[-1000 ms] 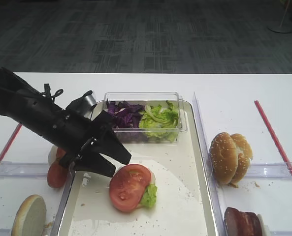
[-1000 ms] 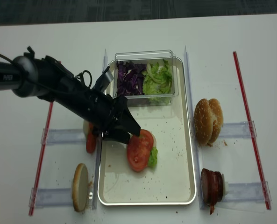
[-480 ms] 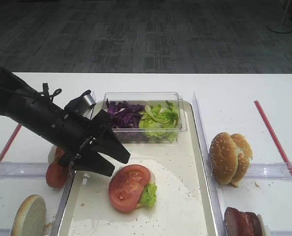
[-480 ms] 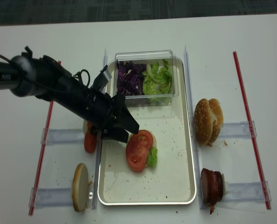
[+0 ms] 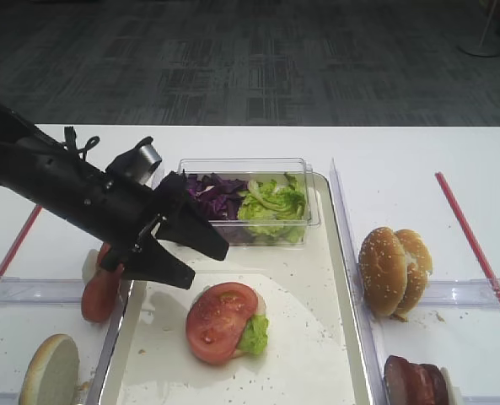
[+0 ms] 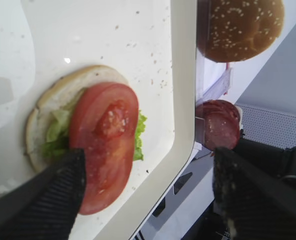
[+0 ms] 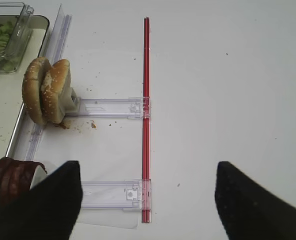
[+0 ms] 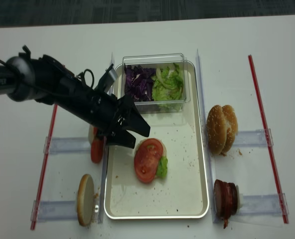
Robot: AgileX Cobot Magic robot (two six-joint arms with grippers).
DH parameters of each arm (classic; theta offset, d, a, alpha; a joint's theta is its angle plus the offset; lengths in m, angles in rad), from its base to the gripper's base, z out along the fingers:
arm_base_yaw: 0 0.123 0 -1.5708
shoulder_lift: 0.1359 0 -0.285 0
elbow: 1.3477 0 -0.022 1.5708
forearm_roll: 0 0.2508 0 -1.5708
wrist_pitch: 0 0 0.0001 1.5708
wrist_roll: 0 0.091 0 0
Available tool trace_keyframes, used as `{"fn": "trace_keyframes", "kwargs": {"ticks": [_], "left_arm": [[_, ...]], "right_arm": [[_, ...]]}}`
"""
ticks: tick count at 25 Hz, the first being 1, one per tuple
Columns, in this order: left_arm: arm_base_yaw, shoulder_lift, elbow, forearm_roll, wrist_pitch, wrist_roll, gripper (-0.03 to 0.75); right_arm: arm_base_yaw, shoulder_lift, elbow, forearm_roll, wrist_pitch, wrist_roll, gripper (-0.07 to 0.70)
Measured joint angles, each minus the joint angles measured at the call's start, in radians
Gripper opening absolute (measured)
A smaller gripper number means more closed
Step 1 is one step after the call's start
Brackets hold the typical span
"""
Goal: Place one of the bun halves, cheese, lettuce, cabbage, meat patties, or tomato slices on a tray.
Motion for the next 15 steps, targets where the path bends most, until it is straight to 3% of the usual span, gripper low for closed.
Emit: {"fn": "trace_keyframes", "kwargs": {"ticks": [6,15], "left_arm": [[0.0,-0.096,-0.009,-0.007,0.0,0.0,0.494],[0.0,-0.214,-0.112,-0.007,0.013,-0.013,0.518]], "right_arm": [[0.0,0.0,0.0,0.0,0.0,0.0,0.571],[0.0,0.0,0.0,0.0,0.0,0.0,0.571]]}}
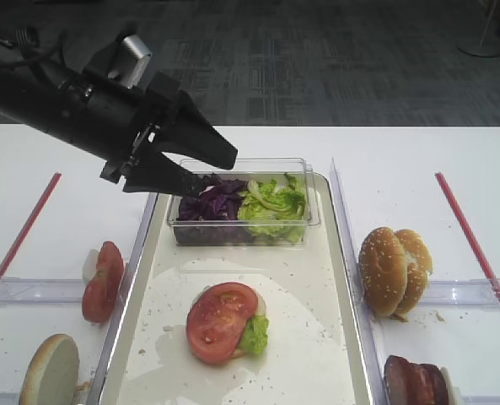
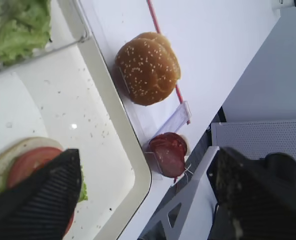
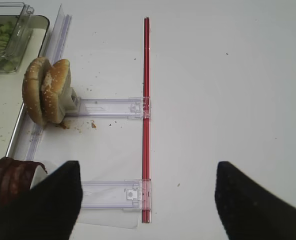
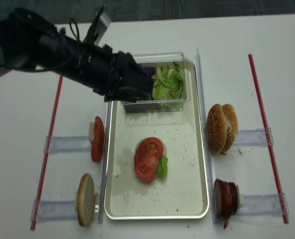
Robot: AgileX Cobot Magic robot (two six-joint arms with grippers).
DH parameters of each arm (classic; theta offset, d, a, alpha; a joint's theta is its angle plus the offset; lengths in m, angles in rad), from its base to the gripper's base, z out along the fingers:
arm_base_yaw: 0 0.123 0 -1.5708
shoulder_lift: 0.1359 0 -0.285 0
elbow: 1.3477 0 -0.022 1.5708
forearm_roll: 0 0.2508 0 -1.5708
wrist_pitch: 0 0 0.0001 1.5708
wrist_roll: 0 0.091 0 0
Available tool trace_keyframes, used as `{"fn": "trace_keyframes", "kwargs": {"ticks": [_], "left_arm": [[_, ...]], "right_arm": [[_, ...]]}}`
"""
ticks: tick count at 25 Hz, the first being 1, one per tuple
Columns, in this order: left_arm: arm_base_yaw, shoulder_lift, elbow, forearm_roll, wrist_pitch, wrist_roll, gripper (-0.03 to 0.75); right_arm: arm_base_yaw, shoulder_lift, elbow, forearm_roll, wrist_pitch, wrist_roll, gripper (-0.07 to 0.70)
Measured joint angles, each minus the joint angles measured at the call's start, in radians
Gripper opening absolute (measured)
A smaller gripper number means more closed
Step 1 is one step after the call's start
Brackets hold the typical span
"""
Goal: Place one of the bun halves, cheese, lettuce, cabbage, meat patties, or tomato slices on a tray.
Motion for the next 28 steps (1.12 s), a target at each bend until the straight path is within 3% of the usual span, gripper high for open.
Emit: {"fn": "trace_keyframes", "kwargs": {"ticks": [12,20,28], "left_arm": [[0.0,-0.008,-0.03,0.04,0.005,-0.002,0.519],[0.024,-0.008,-0.088,0.313,0.014,-0.158,0.519],[0.026,-0.008,-0.207,0.699,0.031,-0.394,0.519]], "right_arm": [[0.0,0.0,0.0,0.0,0.0,0.0,0.571],[0.0,0.0,0.0,0.0,0.0,0.0,0.571],[0.0,0.0,0.0,0.0,0.0,0.0,0.571]]}}
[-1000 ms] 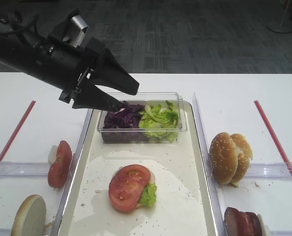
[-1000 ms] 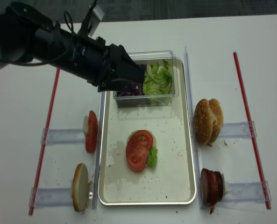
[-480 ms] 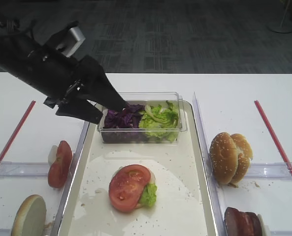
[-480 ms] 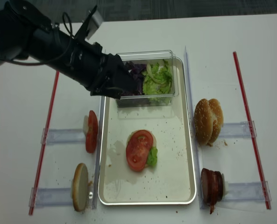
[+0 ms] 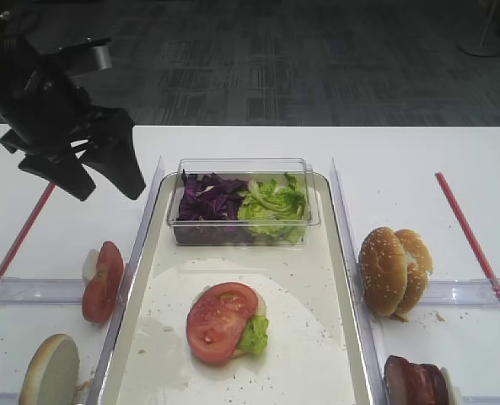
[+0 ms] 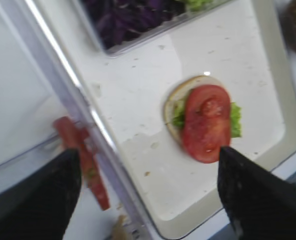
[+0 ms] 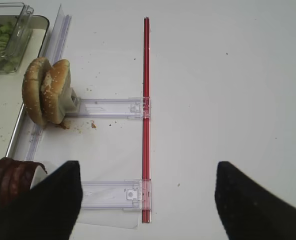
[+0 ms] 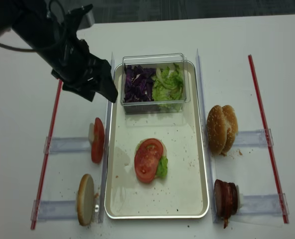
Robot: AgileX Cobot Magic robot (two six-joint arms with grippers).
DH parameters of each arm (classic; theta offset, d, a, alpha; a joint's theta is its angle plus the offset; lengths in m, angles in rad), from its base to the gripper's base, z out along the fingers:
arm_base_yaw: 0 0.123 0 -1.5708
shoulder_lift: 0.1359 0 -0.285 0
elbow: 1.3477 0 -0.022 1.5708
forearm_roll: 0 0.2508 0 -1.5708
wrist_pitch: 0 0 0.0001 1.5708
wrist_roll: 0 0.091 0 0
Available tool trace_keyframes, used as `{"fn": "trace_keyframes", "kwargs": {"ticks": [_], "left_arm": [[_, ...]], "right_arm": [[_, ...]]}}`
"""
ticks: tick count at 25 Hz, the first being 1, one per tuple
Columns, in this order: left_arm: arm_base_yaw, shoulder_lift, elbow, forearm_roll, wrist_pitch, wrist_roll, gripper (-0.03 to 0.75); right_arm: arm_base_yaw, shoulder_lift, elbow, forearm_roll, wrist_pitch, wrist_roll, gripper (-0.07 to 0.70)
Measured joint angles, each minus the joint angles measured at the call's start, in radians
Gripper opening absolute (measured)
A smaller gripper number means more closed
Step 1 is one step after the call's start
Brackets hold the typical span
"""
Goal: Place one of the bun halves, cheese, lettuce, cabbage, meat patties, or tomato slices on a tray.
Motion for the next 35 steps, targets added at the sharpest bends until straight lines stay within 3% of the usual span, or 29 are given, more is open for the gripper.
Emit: {"fn": "trace_keyframes", "kwargs": {"ticks": [13,22,30,35], "left_arm": [[0.002,0.0,-0.031,0.427,0.006,-0.198,0.519],[0.014,0.0,-0.031,0.449,0.008,-0.21,0.519],[0.169,0.0,-0.031,0.433,0.01,-0.21,0.519],[0.211,0.0,-0.031,0.428,0.01,-0.21,0.519]], "right_arm": [[0.0,0.0,0.0,0.0,0.0,0.0,0.571],[0.0,0.0,0.0,0.0,0.001,0.0,0.571],[0.0,0.0,0.0,0.0,0.001,0.0,0.571],[0.0,0.0,0.0,0.0,0.001,0.0,0.571]]}}
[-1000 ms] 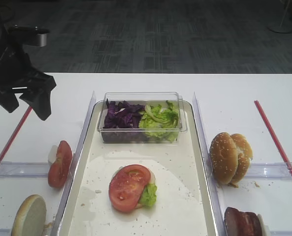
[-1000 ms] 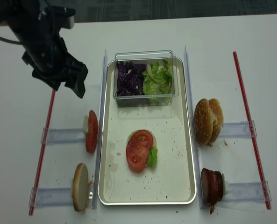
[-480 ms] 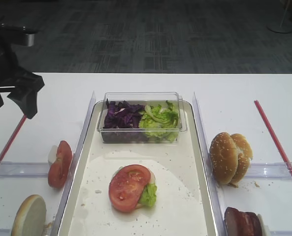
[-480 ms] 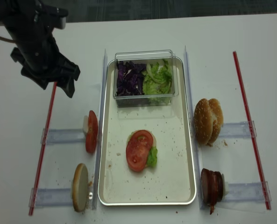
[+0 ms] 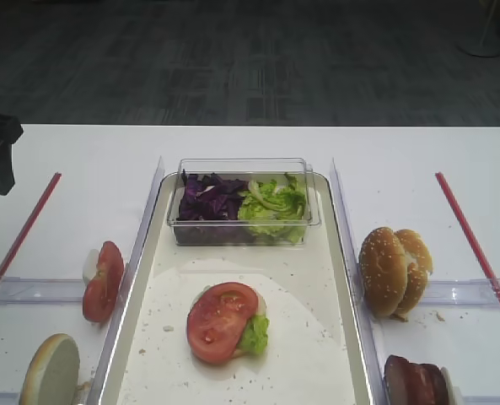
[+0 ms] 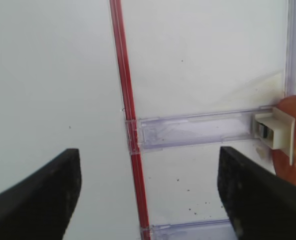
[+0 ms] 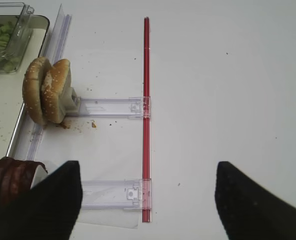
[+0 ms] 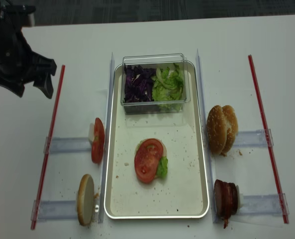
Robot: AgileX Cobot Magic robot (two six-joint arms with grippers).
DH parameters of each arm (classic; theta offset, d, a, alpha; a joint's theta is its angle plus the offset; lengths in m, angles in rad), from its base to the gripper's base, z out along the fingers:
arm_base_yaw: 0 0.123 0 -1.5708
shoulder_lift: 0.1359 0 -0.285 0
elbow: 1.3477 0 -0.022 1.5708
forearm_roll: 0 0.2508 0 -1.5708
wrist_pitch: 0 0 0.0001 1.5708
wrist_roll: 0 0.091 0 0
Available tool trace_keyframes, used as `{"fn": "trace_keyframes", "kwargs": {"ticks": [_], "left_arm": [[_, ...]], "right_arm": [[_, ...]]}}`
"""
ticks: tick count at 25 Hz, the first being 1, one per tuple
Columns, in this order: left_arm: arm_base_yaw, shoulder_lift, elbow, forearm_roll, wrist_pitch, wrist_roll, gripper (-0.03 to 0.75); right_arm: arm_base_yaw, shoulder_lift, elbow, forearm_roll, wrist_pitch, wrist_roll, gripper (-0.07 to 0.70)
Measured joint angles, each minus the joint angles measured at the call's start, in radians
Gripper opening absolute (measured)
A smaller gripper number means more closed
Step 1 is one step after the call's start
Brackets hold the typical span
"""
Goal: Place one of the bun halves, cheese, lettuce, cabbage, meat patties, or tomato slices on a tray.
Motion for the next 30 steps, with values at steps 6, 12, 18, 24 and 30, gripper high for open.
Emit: {"fn": "trace_keyframes", "kwargs": {"ticks": [6,12,18,24,30], "left_arm": [[0.0,0.0,0.0,-0.075,0.0,0.011,0.519],[0.0,-0.02,0.052,-0.079,0.0,0.014,0.519],[0.0,-0.089,0.116,-0.078,0.0,0.02,0.519],[0.0,-0.213,0.161,-0.078,0.002,0.021,0.519],[0.0,-0.39,0.225,-0.078,0.006,0.021,0.519]], "right_arm": [[0.0,0.0,0.0,0.0,0.0,0.0,0.571],[0.0,0.0,0.0,0.0,0.0,0.0,0.571],[0.0,0.0,0.0,0.0,0.0,0.0,0.571],[0.0,0.0,0.0,0.0,0.0,0.0,0.571],[0.0,0.0,0.0,0.0,0.0,0.0,0.571]]}}
